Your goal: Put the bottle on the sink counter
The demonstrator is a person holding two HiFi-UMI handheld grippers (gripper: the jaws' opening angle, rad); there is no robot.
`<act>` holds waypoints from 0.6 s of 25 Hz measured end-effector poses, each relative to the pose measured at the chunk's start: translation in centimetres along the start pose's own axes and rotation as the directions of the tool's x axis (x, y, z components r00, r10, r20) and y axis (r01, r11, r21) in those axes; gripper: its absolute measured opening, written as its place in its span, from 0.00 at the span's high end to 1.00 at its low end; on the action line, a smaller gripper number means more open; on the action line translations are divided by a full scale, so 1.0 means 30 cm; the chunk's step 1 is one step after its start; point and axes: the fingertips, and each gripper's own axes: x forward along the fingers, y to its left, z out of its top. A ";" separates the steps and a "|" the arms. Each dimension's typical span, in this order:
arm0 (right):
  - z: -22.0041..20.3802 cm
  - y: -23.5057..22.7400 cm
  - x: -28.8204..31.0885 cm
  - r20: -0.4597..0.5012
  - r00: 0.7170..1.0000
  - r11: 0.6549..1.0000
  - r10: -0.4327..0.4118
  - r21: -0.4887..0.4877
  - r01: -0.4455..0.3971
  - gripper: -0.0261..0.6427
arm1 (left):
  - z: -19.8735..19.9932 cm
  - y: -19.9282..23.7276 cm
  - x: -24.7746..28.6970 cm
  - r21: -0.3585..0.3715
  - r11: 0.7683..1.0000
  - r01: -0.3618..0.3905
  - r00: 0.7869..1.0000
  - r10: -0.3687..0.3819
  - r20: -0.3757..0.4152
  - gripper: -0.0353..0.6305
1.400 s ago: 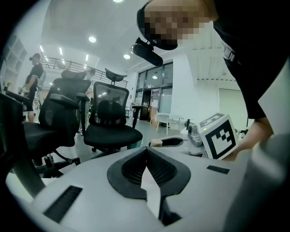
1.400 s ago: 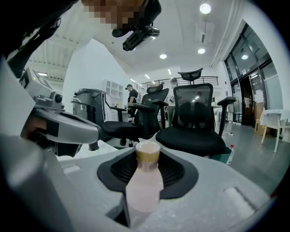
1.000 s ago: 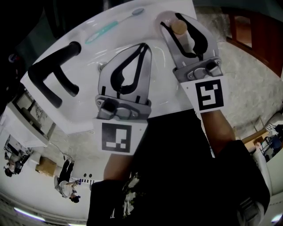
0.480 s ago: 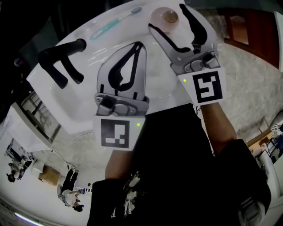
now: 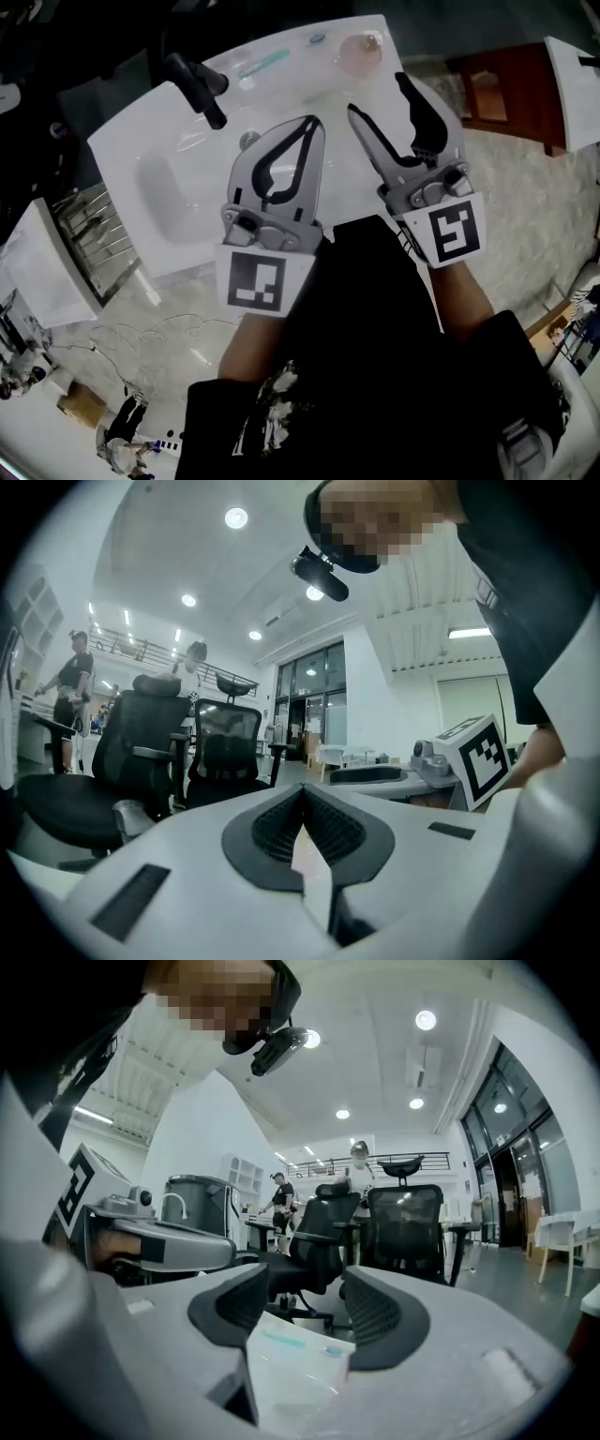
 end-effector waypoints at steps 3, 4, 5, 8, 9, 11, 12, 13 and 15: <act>0.088 0.137 -0.063 0.015 1.000 0.999 0.024 -0.038 -0.024 0.66 | 0.062 -0.046 -0.138 0.005 1.000 0.013 1.000 -0.013 0.010 0.93; 0.119 0.178 -0.085 0.022 0.999 0.998 0.030 -0.049 -0.029 0.70 | 0.084 -0.062 -0.180 0.013 1.000 0.020 1.000 -0.020 0.011 0.93; 0.150 0.217 -0.112 0.030 0.999 0.998 0.035 -0.053 -0.033 0.73 | 0.106 -0.077 -0.222 0.025 0.999 0.027 1.000 -0.027 0.012 0.93; 0.237 0.331 -0.211 0.069 0.996 0.997 0.050 -0.060 -0.046 0.89 | 0.163 -0.115 -0.354 0.065 0.997 0.031 0.999 -0.033 0.023 0.93; 0.265 0.368 -0.244 0.084 0.995 0.996 0.053 -0.072 -0.047 0.94 | 0.180 -0.124 -0.399 0.073 0.997 0.027 0.999 -0.029 0.025 0.93; 0.312 0.434 -0.307 0.103 0.993 0.996 0.050 -0.078 -0.042 0.97 | 0.217 -0.143 -0.484 0.102 0.995 0.023 0.999 -0.025 0.025 0.93; 0.331 0.463 -0.337 0.107 0.993 0.997 0.046 -0.065 -0.040 0.97 | 0.237 -0.153 -0.523 0.117 0.993 0.021 0.999 -0.025 0.029 0.93; 0.351 0.492 -0.365 0.109 0.993 0.998 0.043 -0.045 -0.038 0.97 | 0.257 -0.163 -0.561 0.126 0.992 0.019 0.999 -0.024 0.035 0.93; 0.385 0.562 -0.415 0.111 0.993 0.999 0.050 -0.012 -0.049 0.97 | 0.281 -0.181 -0.641 0.130 0.991 0.014 0.999 -0.020 0.041 0.93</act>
